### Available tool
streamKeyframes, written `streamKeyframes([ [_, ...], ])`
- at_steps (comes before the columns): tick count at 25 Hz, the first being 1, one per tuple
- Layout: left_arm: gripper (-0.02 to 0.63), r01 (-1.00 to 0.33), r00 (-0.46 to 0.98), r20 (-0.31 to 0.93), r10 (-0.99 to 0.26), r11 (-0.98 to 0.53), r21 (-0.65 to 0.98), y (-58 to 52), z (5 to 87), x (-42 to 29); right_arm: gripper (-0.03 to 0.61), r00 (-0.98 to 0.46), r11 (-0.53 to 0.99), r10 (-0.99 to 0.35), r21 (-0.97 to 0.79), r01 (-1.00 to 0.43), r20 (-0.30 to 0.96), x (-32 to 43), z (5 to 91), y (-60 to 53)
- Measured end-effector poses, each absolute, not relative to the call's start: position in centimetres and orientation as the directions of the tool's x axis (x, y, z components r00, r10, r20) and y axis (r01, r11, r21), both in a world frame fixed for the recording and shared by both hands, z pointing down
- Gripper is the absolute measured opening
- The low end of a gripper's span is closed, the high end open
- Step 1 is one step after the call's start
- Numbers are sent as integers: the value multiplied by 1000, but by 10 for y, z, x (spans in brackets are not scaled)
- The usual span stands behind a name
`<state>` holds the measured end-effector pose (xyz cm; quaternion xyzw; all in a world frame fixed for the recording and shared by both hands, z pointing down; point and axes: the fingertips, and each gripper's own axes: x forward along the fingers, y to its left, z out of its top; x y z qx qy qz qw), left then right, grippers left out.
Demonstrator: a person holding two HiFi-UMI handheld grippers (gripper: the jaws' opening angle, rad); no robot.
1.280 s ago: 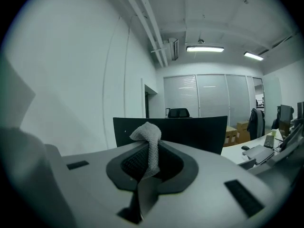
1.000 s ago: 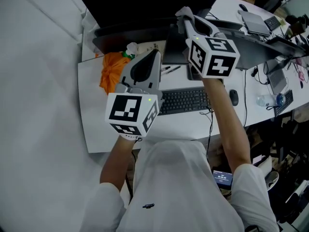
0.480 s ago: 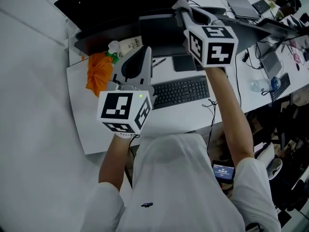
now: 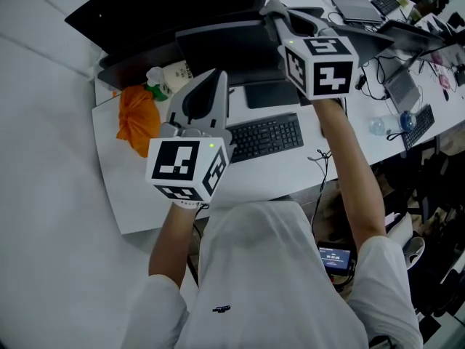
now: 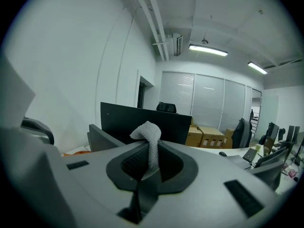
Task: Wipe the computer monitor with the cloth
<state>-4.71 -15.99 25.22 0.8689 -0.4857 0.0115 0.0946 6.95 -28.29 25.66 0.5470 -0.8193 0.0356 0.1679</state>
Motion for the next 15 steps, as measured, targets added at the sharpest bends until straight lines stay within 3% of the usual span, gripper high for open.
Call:
streamKeyframes([
  [15, 18, -834, 551, 121, -826, -538, 122, -154, 248, 1, 41, -296, 343, -903, 110, -933, 310, 141, 255, -282],
])
